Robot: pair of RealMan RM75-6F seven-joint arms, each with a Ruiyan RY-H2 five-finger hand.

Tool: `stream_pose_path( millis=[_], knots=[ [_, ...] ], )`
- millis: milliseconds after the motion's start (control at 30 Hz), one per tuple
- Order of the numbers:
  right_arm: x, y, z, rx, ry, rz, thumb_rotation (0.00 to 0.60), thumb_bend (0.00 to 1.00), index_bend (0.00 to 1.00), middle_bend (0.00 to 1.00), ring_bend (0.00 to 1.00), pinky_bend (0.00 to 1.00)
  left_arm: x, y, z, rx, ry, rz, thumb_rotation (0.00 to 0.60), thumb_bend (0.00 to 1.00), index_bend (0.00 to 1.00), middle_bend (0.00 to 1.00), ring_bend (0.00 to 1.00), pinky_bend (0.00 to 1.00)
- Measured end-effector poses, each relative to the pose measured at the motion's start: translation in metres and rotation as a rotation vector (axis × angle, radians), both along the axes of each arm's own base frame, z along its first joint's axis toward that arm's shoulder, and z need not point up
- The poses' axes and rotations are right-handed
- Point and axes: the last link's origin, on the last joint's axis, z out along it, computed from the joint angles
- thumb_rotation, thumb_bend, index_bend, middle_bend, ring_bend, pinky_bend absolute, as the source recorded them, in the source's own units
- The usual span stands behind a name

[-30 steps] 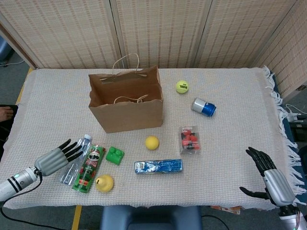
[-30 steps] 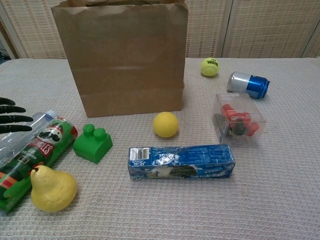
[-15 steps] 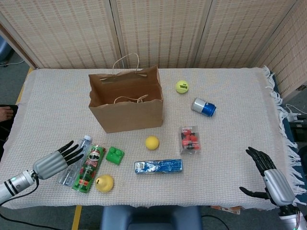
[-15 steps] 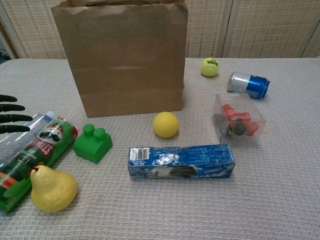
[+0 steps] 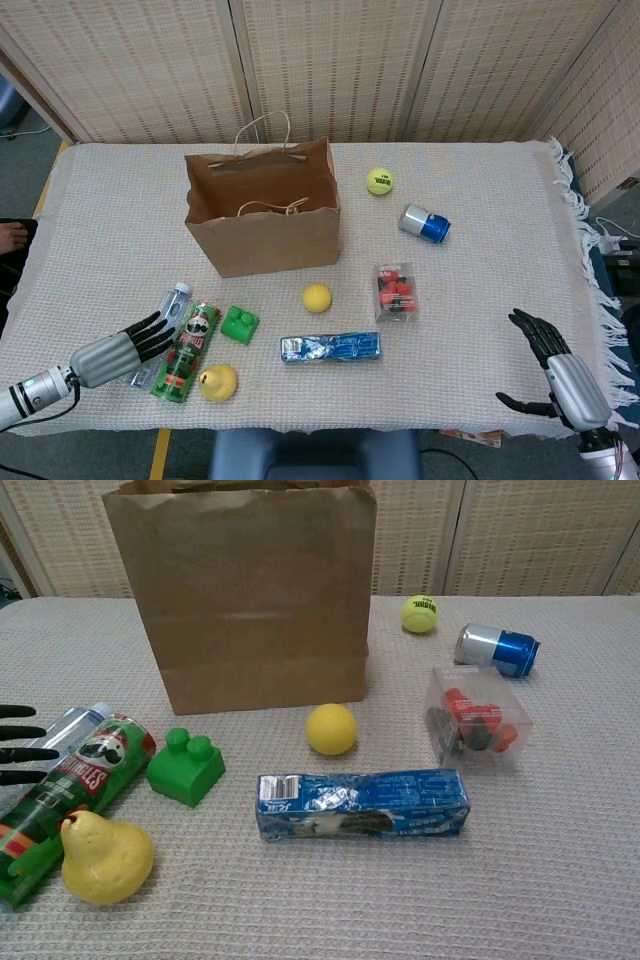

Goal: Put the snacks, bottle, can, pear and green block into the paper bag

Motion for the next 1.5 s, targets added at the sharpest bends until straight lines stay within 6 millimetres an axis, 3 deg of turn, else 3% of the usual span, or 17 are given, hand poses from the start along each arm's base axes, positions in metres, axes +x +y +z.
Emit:
stream_pose_path(
  millis=[367, 433, 467, 533, 633, 733, 800, 1067, 1333, 1500],
  knots=[
    [0.001, -0.001, -0.002, 0.013, -0.003, -0.006, 0.600, 0.00, 0.00, 0.00, 0.00, 0.00, 0.000, 0.006, -0.019, -0.036, 0.046, -0.018, 0.600, 0.40, 0.01, 0.00, 0.00, 0.06],
    [0.001, -0.001, -0.002, 0.015, -0.003, -0.006, 0.600, 0.00, 0.00, 0.00, 0.00, 0.00, 0.000, 0.010, -0.022, -0.036, 0.054, -0.010, 0.600, 0.42, 0.07, 0.00, 0.00, 0.12],
    [0.001, -0.001, -0.002, 0.015, -0.003, -0.006, 0.600, 0.00, 0.00, 0.00, 0.00, 0.00, 0.001, 0.012, -0.024, -0.040, 0.058, -0.004, 0.600, 0.45, 0.14, 0.02, 0.02, 0.21],
    [0.001, -0.001, -0.002, 0.012, -0.004, -0.006, 0.600, 0.00, 0.00, 0.00, 0.00, 0.00, 0.001, 0.015, -0.026, -0.049, 0.057, 0.007, 0.600, 0.51, 0.26, 0.13, 0.13, 0.38],
    [0.001, -0.002, -0.001, 0.009, -0.007, -0.007, 0.600, 0.00, 0.00, 0.00, 0.00, 0.00, 0.002, 0.016, -0.029, -0.078, 0.055, 0.022, 0.600, 0.58, 0.50, 0.43, 0.40, 0.64],
    [0.001, -0.002, -0.001, 0.011, -0.006, -0.007, 0.600, 0.00, 0.00, 0.00, 0.00, 0.00, 0.002, 0.015, -0.031, -0.106, 0.076, 0.011, 0.600, 0.61, 0.61, 0.58, 0.52, 0.74],
    [0.001, -0.002, -0.001, 0.011, -0.008, -0.008, 0.600, 0.00, 0.00, 0.00, 0.00, 0.00, 0.003, 0.015, -0.029, -0.107, 0.070, 0.004, 0.600, 0.63, 0.64, 0.62, 0.56, 0.76],
    [0.001, -0.001, 0.000, 0.009, -0.011, -0.008, 0.600, 0.00, 0.00, 0.00, 0.00, 0.00, 0.018, 0.025, 0.008, 0.002, -0.056, -0.005, 0.600, 0.68, 0.73, 0.71, 0.65, 0.83],
    [0.001, 0.000, 0.001, 0.006, -0.014, -0.003, 0.600, 0.00, 0.00, 0.00, 0.00, 0.00, 0.024, 0.030, 0.051, 0.125, -0.118, -0.014, 0.600, 0.68, 0.74, 0.73, 0.66, 0.84],
    [0.002, 0.000, 0.001, 0.009, -0.011, 0.001, 0.600, 0.00, 0.00, 0.00, 0.00, 0.00, 0.043, 0.043, 0.074, 0.284, -0.329, 0.022, 0.600, 0.68, 0.74, 0.73, 0.66, 0.83]
  ],
)
